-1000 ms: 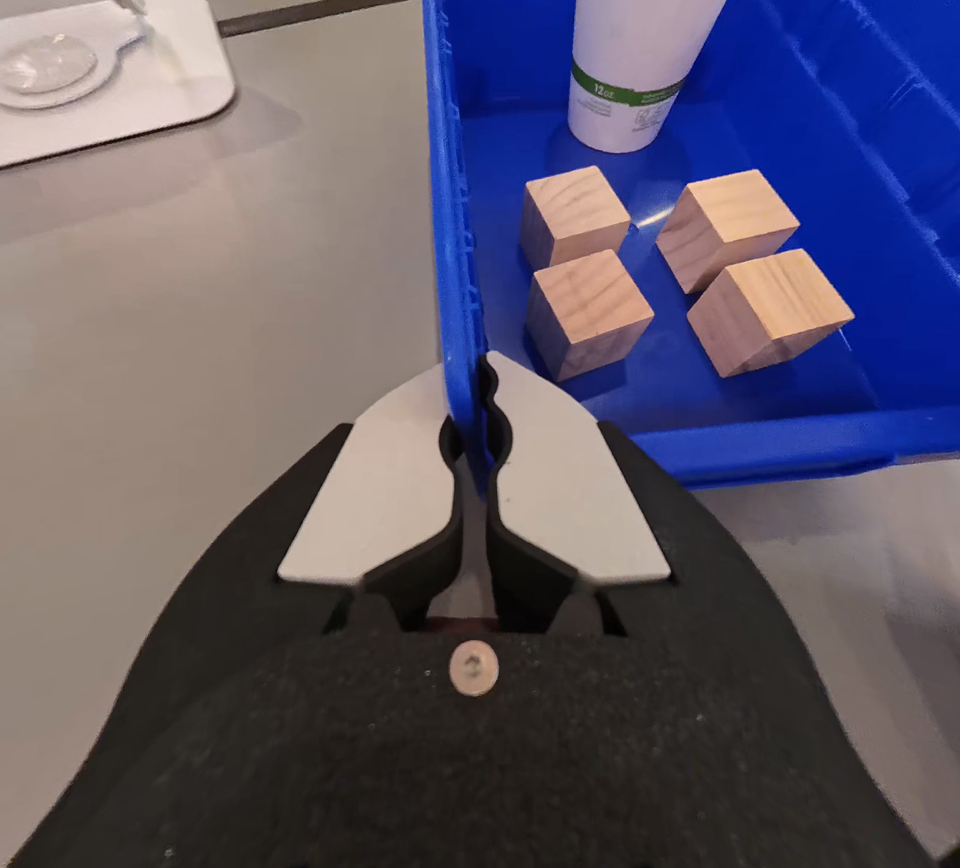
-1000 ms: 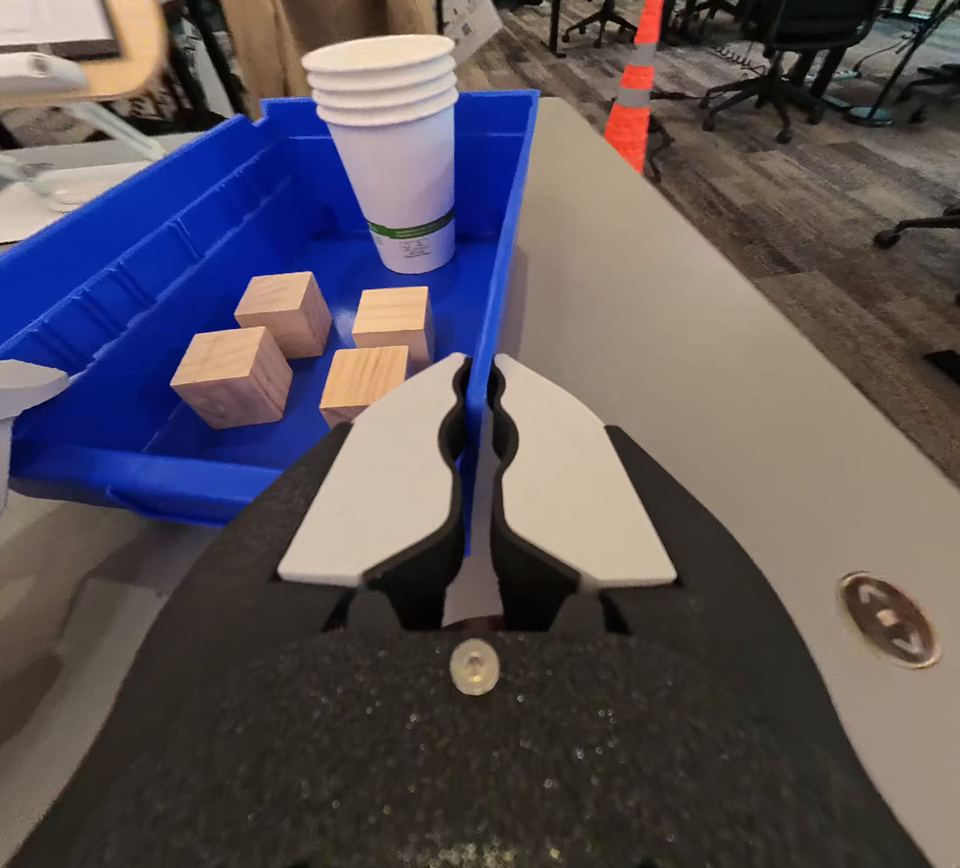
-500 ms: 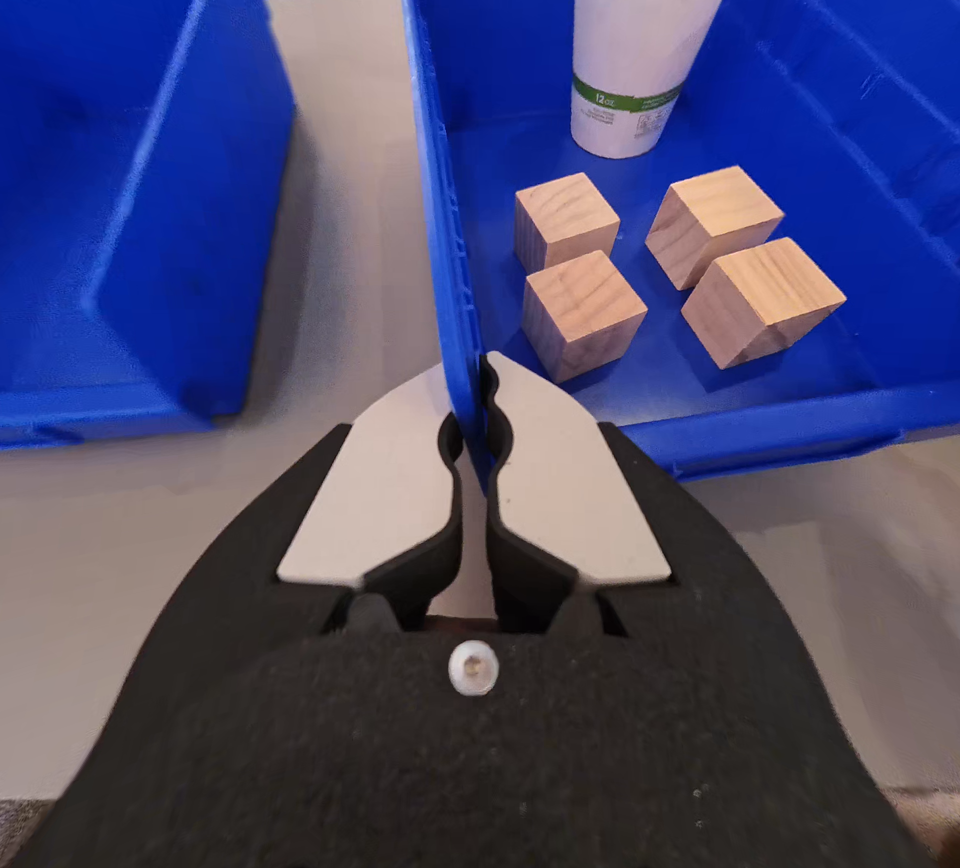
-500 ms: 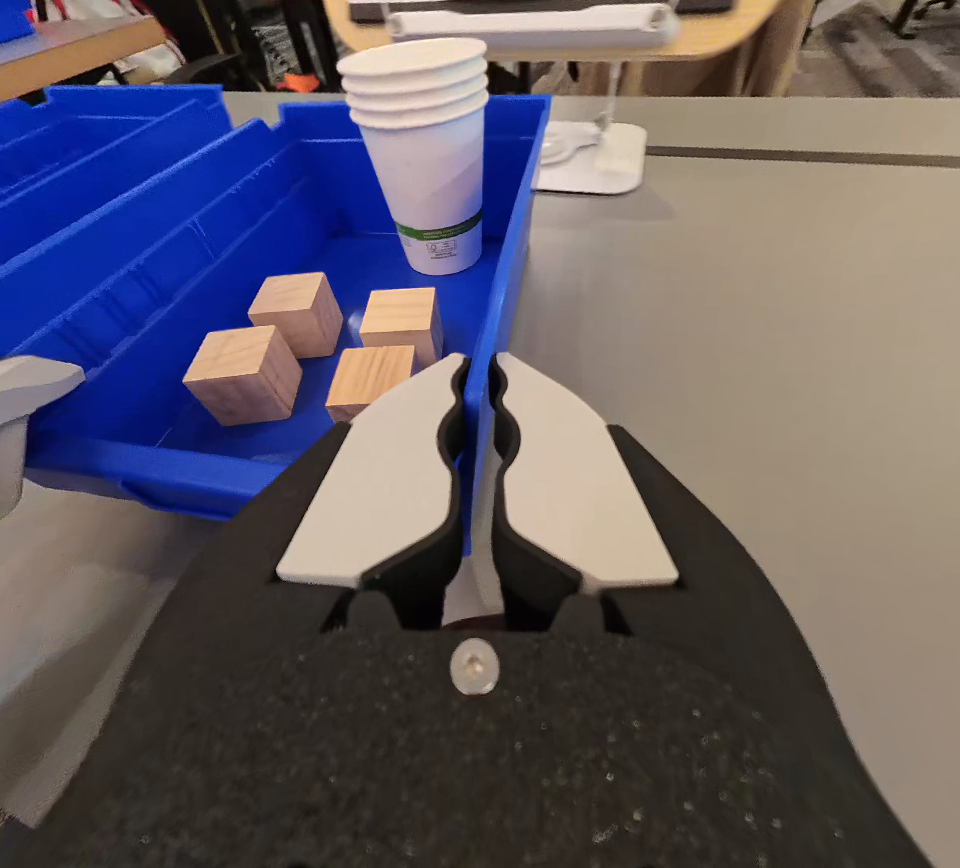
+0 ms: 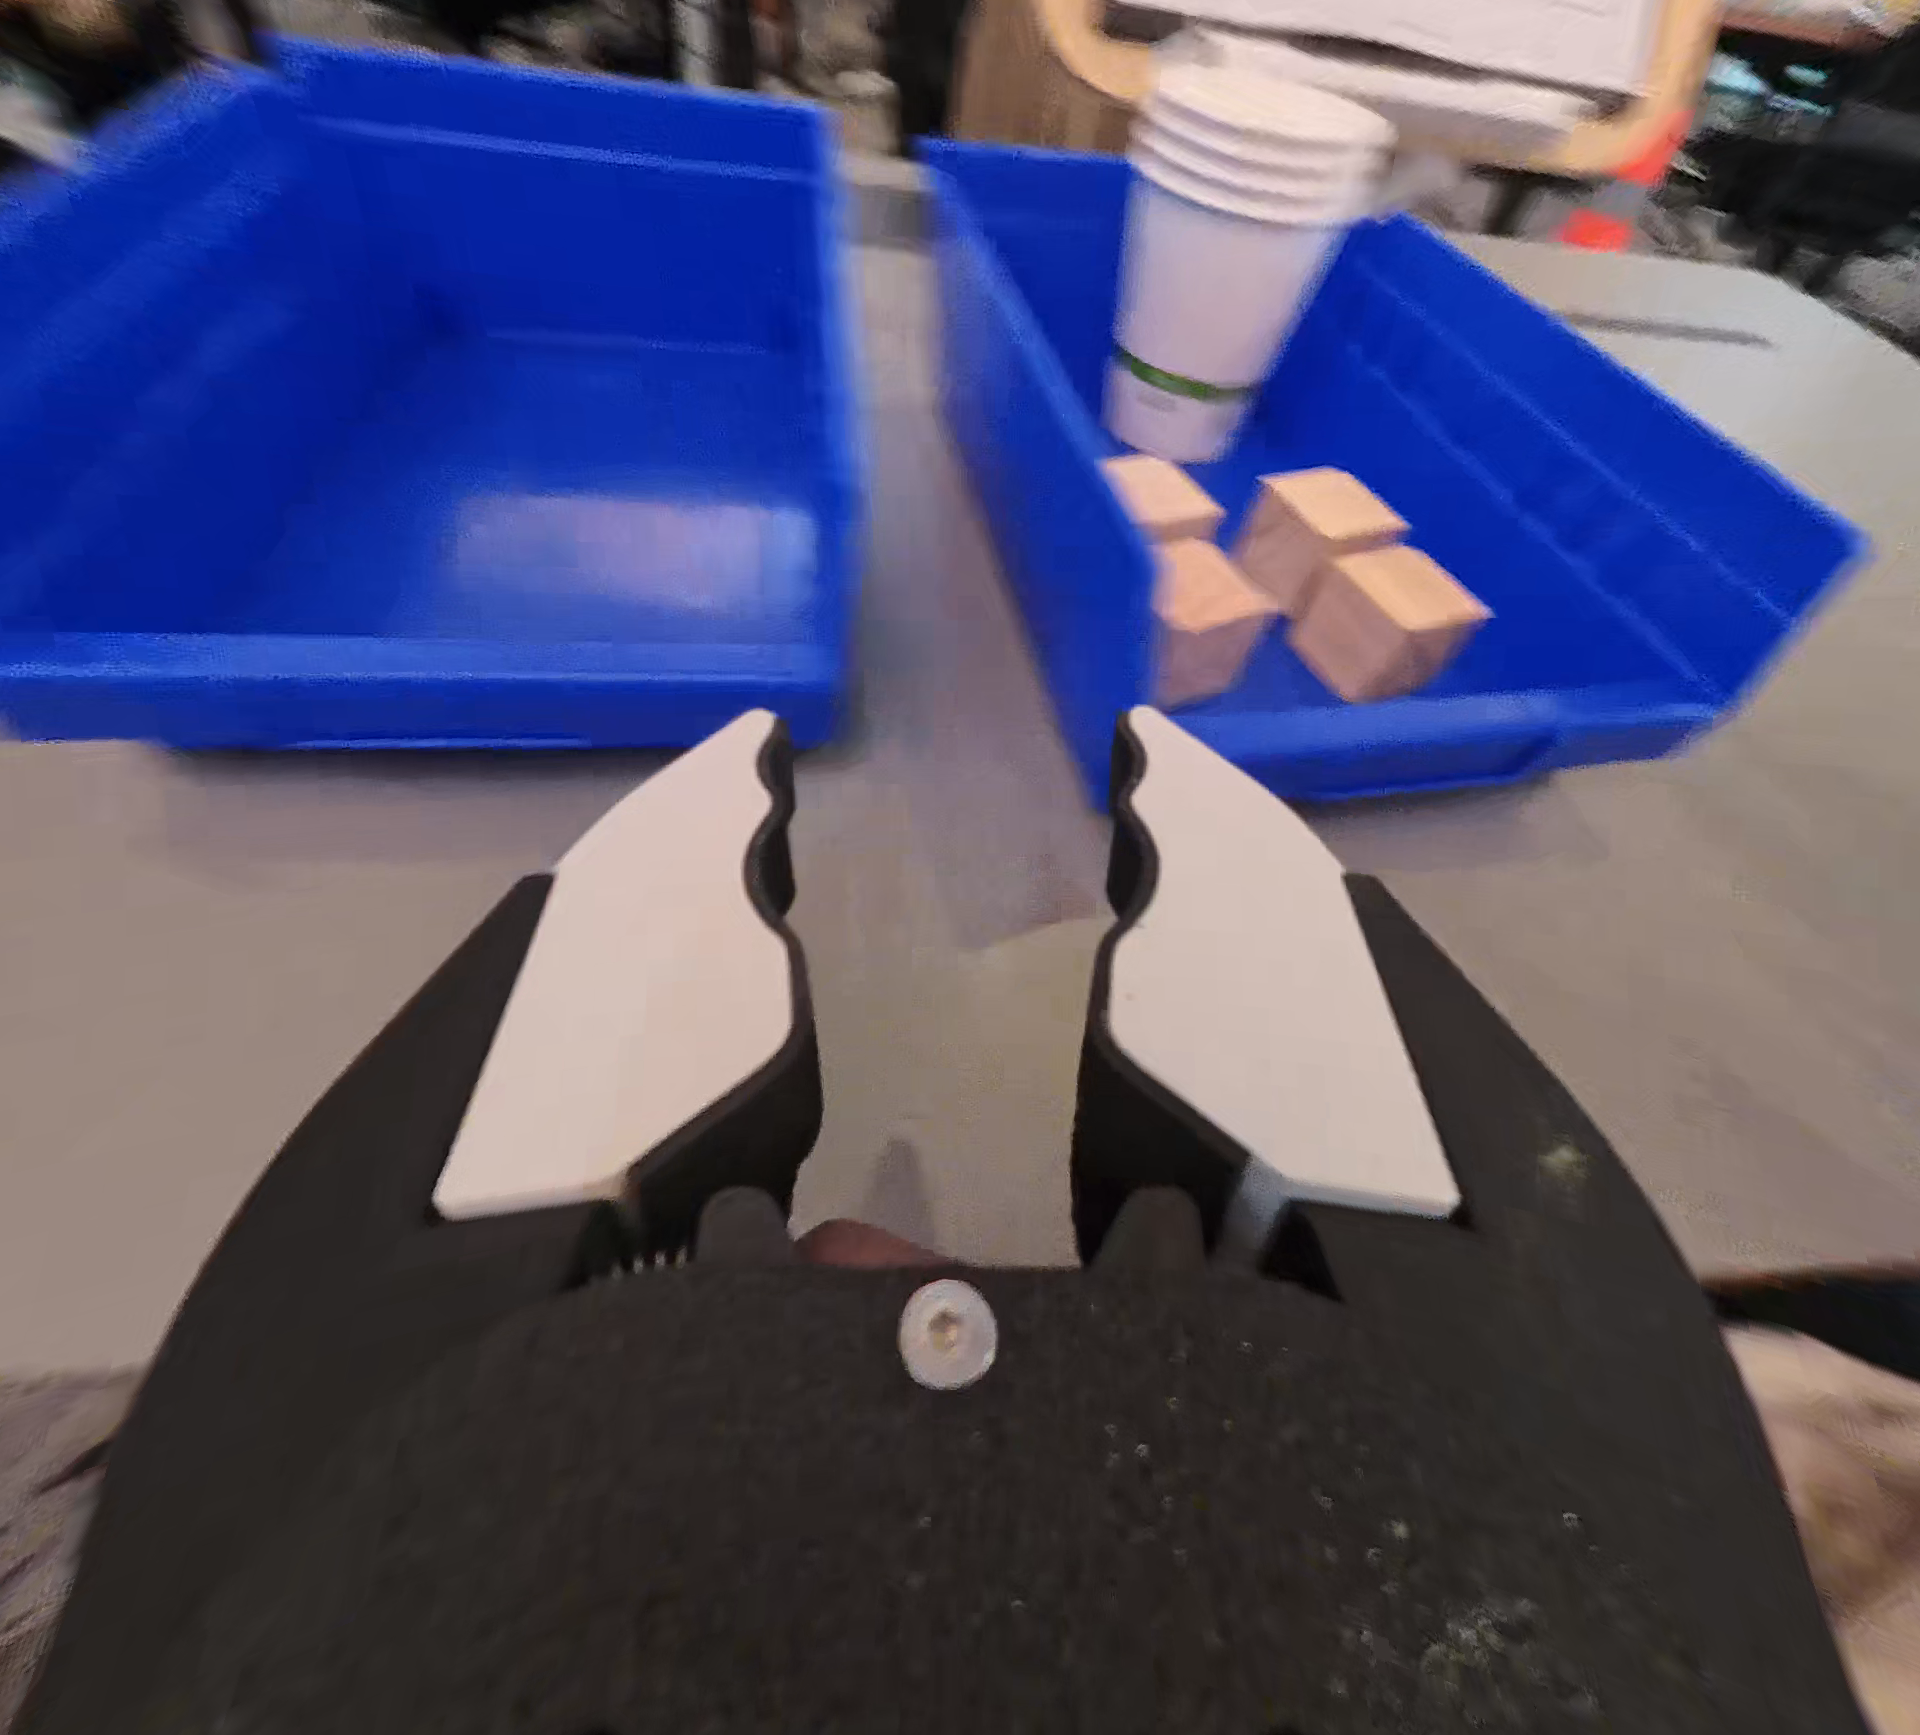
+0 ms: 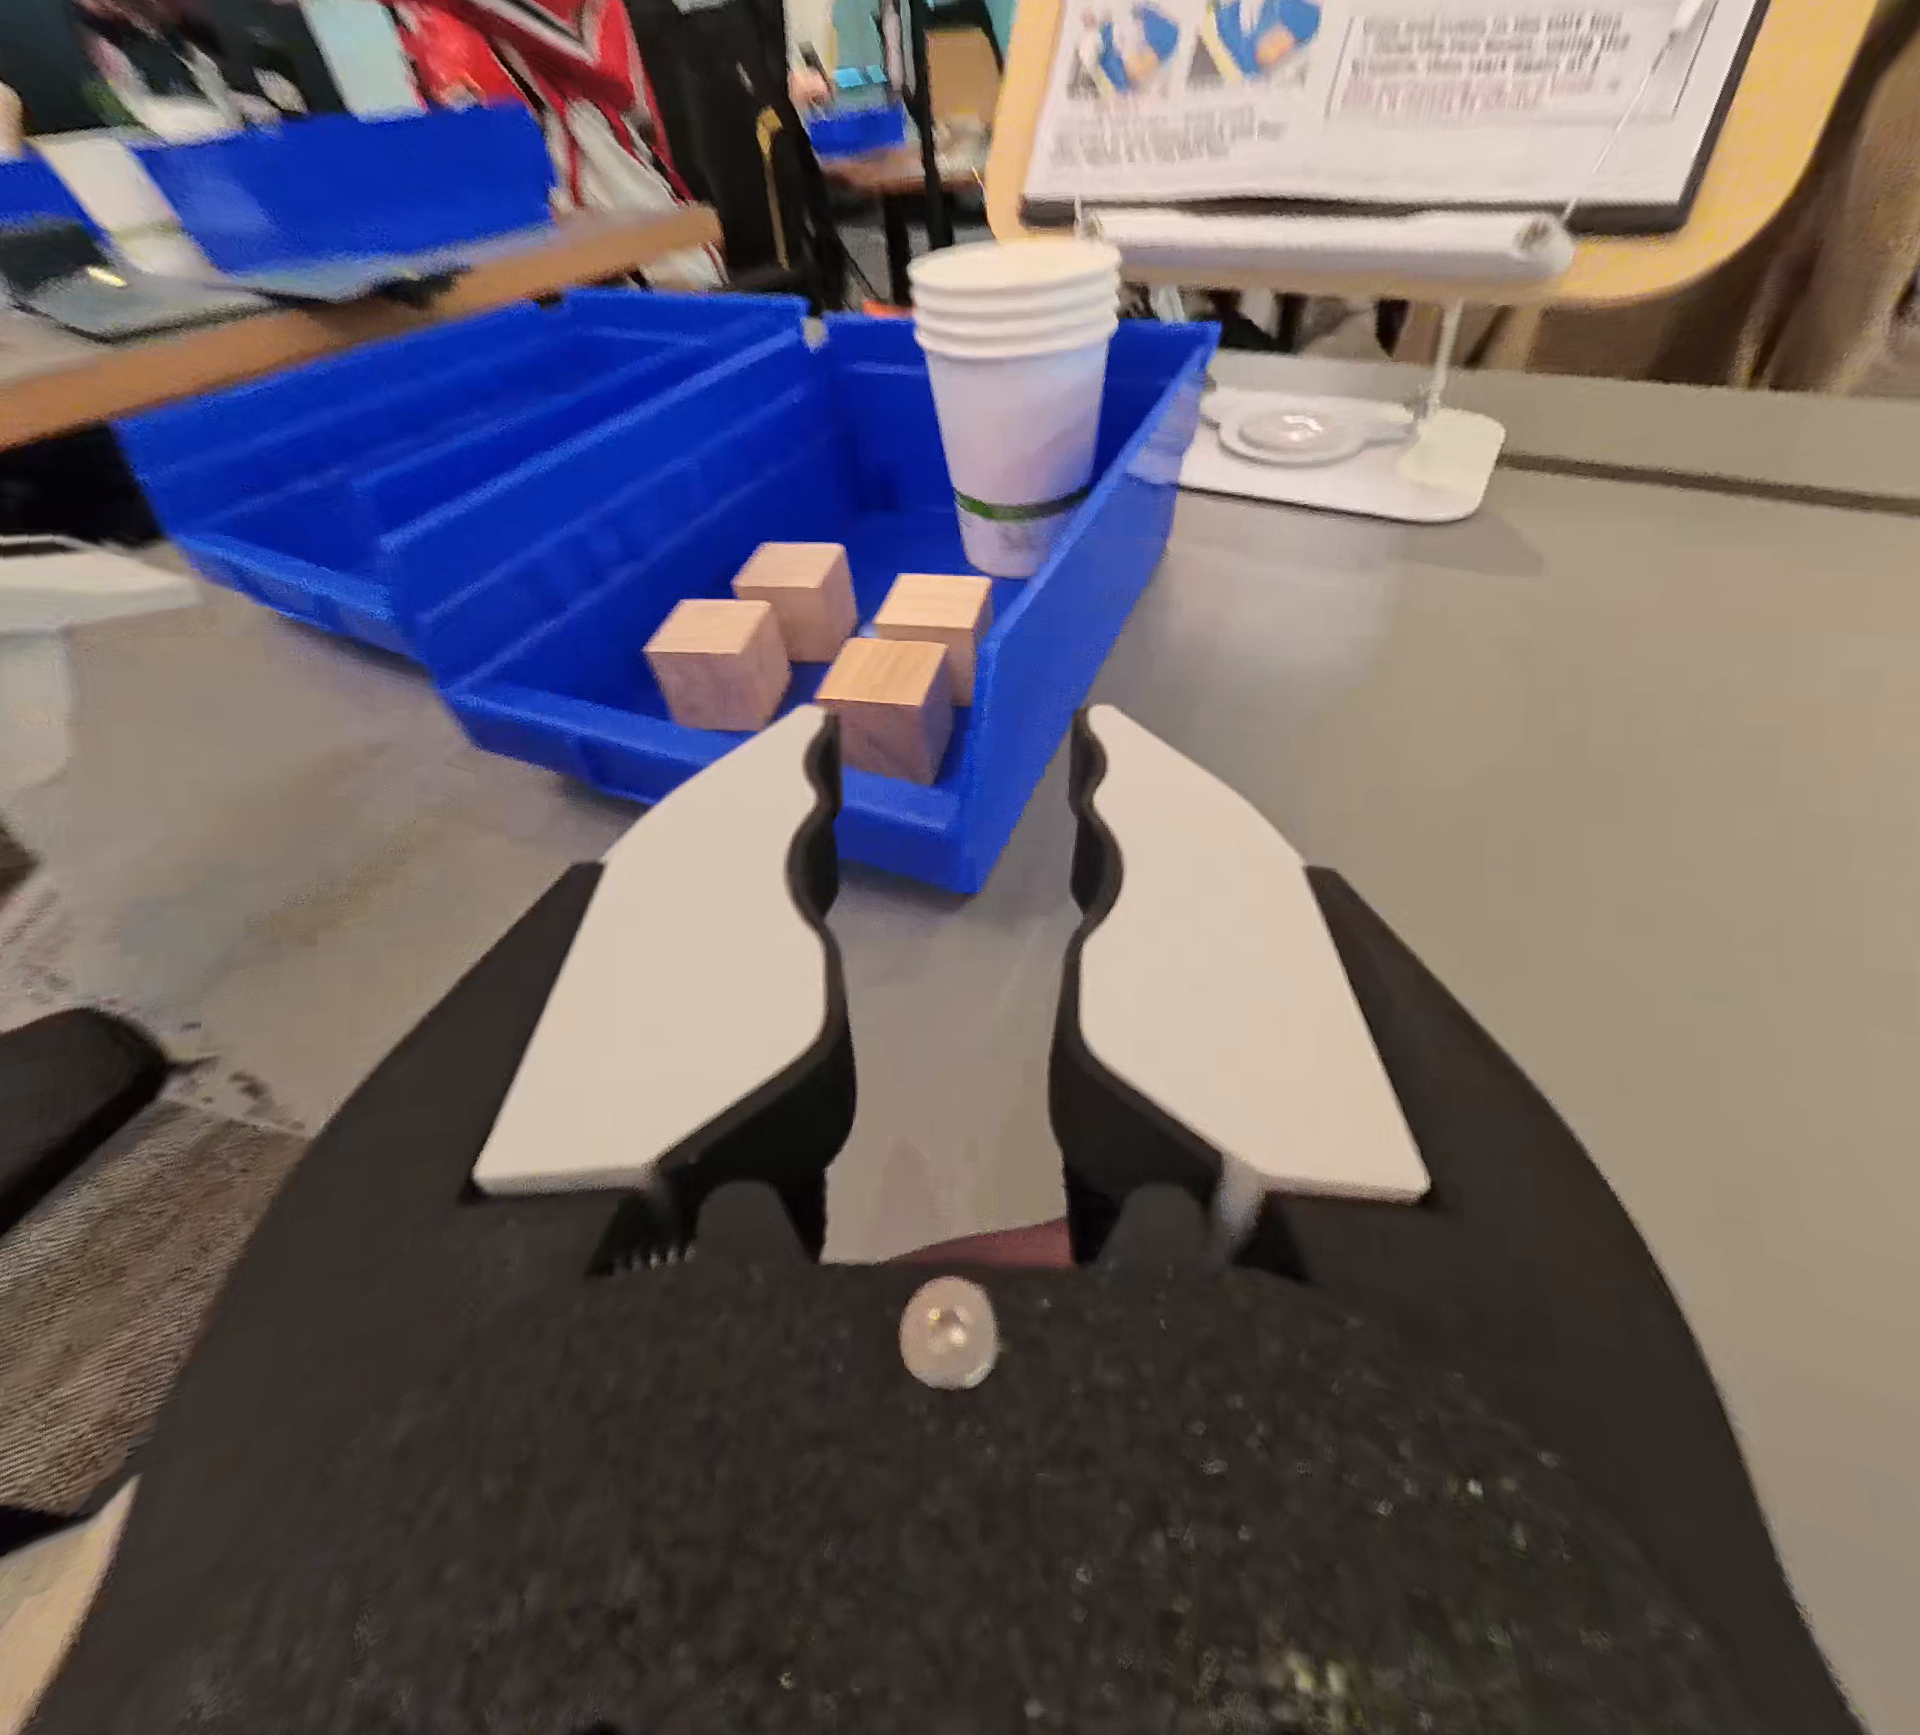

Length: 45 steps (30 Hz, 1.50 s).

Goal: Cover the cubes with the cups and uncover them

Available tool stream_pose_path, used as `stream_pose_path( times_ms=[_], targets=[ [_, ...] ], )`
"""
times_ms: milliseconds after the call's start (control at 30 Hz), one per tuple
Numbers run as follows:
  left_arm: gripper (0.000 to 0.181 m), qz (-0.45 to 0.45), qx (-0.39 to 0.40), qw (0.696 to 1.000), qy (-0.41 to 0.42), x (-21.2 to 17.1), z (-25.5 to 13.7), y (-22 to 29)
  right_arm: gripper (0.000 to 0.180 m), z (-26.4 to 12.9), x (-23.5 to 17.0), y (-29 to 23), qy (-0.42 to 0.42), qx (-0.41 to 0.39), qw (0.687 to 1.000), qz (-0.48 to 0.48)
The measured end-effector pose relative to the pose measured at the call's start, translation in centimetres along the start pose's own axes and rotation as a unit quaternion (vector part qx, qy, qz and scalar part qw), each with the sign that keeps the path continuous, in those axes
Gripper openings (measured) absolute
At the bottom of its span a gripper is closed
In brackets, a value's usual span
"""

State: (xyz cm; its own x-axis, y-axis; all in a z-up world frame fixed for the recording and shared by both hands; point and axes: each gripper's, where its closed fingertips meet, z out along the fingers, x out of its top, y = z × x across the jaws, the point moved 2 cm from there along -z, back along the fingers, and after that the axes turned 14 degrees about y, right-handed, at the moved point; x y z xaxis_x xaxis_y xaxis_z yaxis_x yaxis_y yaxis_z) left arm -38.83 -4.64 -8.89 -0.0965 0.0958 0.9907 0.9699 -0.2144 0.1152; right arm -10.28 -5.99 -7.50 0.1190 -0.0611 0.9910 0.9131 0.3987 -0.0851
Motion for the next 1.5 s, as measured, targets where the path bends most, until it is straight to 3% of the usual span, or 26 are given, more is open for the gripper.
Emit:
stream_pose_path(
  times_ms=[133,200,267,333,433,467,533,600,733,867,967,1133,1267,1367,1500],
  targets=[
    [0.052,0.013,0.143,0.989,0.021,1.9,-0.6,-12.1,0.029,-2.3,1.5,-0.5,0.042,0.027,0.999,0.003],
    [0.066,0.007,0.179,0.983,-0.036,0.7,0.8,-17.8,0.031,-2.1,1.6,-0.9,0.022,0.042,0.999,0.010],
    [0.070,-0.026,0.160,0.983,-0.083,-0.5,2.8,-21.0,0.030,-2.0,1.1,-1.7,0.019,0.059,0.998,0.023],
    [0.068,-0.068,0.128,0.987,-0.067,-0.1,4.9,-22.2,0.029,-1.6,0.1,-2.7,0.004,0.080,0.996,0.026],
    [0.067,-0.063,0.102,0.991,-0.062,0.2,7.7,-22.4,0.029,-0.9,-1.7,-4.3,-0.035,0.107,0.993,0.031],
    [0.059,-0.050,0.107,0.991,-0.061,0.3,8.3,-22.6,0.029,-0.8,-2.0,-4.9,-0.039,0.116,0.992,0.037],
    [0.017,-0.062,0.106,0.990,-0.071,0.2,8.9,-22.5,0.028,-0.6,-2.6,-6.2,-0.048,0.130,0.989,0.042],
    [0.005,-0.093,0.100,0.988,-0.066,0.3,8.6,-22.1,0.029,-0.4,-3.1,-7.7,-0.055,0.134,0.989,0.041],
    [0.003,-0.056,0.146,0.986,-0.064,-0.1,5.7,-21.0,0.035,0.8,-4.5,-12.5,-0.060,0.148,0.986,0.048],
    [0.003,-0.037,0.199,0.978,-0.043,-0.7,-0.1,-19.2,0.045,3.3,-6.0,-18.7,-0.088,0.195,0.976,0.030],
    [0.004,-0.033,0.226,0.973,-0.029,-1.2,-4.8,-17.6,0.056,6.5,-5.8,-20.6,-0.080,0.163,0.983,0.012],
    [0.007,-0.019,0.231,0.973,-0.002,-1.9,-9.7,-14.6,0.054,10.3,-6.6,-22.4,-0.094,0.138,0.986,0.001],
    [0.006,0.007,0.230,0.973,0.008,-2.1,-11.5,-12.6,0.011,10.8,-7.9,-22.6,-0.144,0.149,0.978,0.033],
    [0.008,0.043,0.238,0.970,0.041,-1.3,-12.6,-10.7,0.004,10.4,-7.0,-21.8,-0.125,0.129,0.984,0.009],
    [0.006,0.106,0.250,0.951,0.148,3.9,-14.1,-7.1,0.003,9.3,-1.8,-20.5,-0.033,0.118,0.992,0.018]
  ],
)
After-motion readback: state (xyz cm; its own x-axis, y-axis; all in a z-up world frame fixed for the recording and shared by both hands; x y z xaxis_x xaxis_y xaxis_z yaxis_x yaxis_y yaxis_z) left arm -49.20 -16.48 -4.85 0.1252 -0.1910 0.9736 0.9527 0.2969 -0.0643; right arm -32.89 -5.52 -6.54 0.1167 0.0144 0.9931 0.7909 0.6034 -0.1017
